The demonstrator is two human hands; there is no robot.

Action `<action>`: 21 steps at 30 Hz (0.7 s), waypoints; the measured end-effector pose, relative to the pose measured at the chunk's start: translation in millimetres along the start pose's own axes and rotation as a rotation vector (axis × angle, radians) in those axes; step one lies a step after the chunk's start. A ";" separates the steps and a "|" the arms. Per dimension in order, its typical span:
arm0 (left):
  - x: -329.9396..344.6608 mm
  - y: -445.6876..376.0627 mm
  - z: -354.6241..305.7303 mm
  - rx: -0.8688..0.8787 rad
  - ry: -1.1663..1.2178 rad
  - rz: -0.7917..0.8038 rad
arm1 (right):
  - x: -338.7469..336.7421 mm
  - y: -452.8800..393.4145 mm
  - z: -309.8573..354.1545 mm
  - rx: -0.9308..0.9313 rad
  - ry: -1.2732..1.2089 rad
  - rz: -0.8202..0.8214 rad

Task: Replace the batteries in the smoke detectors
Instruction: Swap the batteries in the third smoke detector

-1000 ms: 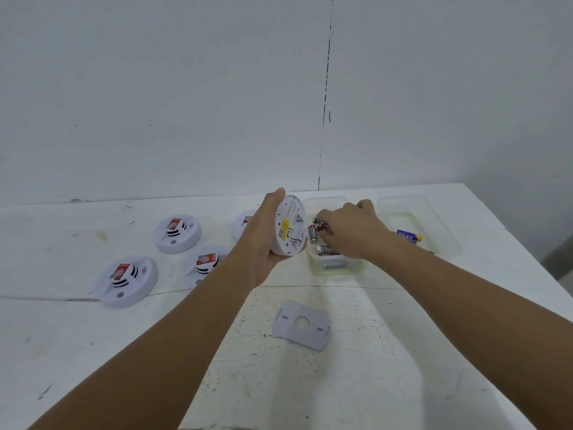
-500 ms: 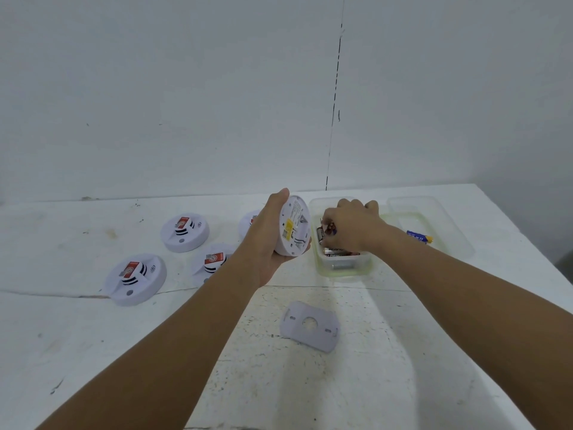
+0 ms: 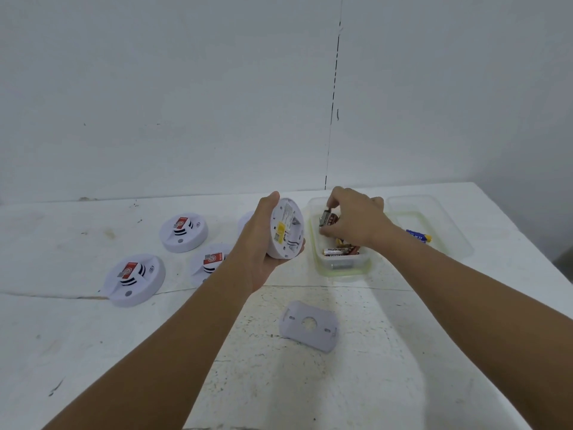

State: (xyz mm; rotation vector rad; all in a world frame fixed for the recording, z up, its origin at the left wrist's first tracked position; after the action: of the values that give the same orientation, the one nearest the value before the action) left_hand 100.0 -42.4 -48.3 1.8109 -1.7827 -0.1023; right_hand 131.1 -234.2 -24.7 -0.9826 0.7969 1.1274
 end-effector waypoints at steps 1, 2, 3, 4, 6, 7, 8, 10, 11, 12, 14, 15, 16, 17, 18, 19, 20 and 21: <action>-2.9 0.0 0.1 -0.002 0.026 -0.005 | -7.1 2.8 -0.5 0.025 -0.097 -0.043; -5.5 1.2 0.3 -0.008 0.049 -0.005 | -15.3 7.3 0.6 0.048 -0.197 -0.087; -7.5 2.6 0.5 -0.012 0.069 -0.001 | -24.5 12.7 3.3 0.065 -0.298 -0.131; -9.5 4.2 1.0 -0.015 0.088 0.003 | -33.6 18.9 7.1 0.080 -0.393 -0.171; -13.9 7.8 2.2 -0.021 0.129 0.008 | -47.9 32.5 18.6 0.093 -0.545 -0.212; -15.7 9.8 2.5 -0.020 0.151 0.016 | -52.1 39.5 26.3 0.083 -0.594 -0.211; -17.0 11.7 2.8 -0.017 0.168 0.030 | -54.3 46.4 34.8 0.063 -0.625 -0.197; -20.0 15.3 4.0 -0.009 0.185 0.056 | -52.9 61.3 53.0 0.014 -0.649 -0.141; -21.8 17.6 4.5 -0.004 0.185 0.064 | -49.2 67.8 61.0 -0.010 -0.639 -0.113; -23.8 20.3 5.0 0.000 0.180 0.072 | -44.6 73.6 68.1 -0.027 -0.618 -0.088; -27.6 25.3 6.3 0.005 0.168 0.093 | -33.4 81.6 77.6 -0.047 -0.564 -0.052; -30.1 27.7 6.9 0.004 0.168 0.098 | -27.8 84.2 80.5 -0.053 -0.537 -0.040; -34.0 30.3 6.9 0.004 0.170 0.097 | -23.6 86.5 83.9 -0.057 -0.521 -0.031; -37.0 32.5 6.8 0.003 0.173 0.097 | -20.2 87.8 85.0 -0.060 -0.517 -0.026; -39.9 34.6 6.8 0.002 0.176 0.096 | -18.4 89.1 86.7 -0.064 -0.517 -0.026; -43.4 36.9 6.5 0.003 0.180 0.097 | -16.9 90.5 89.4 -0.072 -0.514 -0.028; -46.6 39.4 6.0 0.005 0.186 0.099 | -16.0 92.2 92.8 -0.080 -0.509 -0.034; -49.1 41.5 5.5 0.007 0.191 0.105 | -14.6 93.7 96.1 -0.088 -0.504 -0.042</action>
State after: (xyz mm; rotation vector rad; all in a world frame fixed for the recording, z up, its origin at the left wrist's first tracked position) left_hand 55.7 4.5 -50.8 1.6686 -1.7394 0.1150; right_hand 40.0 -138.6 3.4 -0.7340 0.3207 1.3097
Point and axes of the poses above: each hand's wrist, its own y-axis away from the middle knuckle, its own x-axis out of the palm, z = x × y, the point moved 8 cm from there along -y, towards the middle knuckle, and after that the axes turned 10 degrees about -z, right-handed, at the moved point
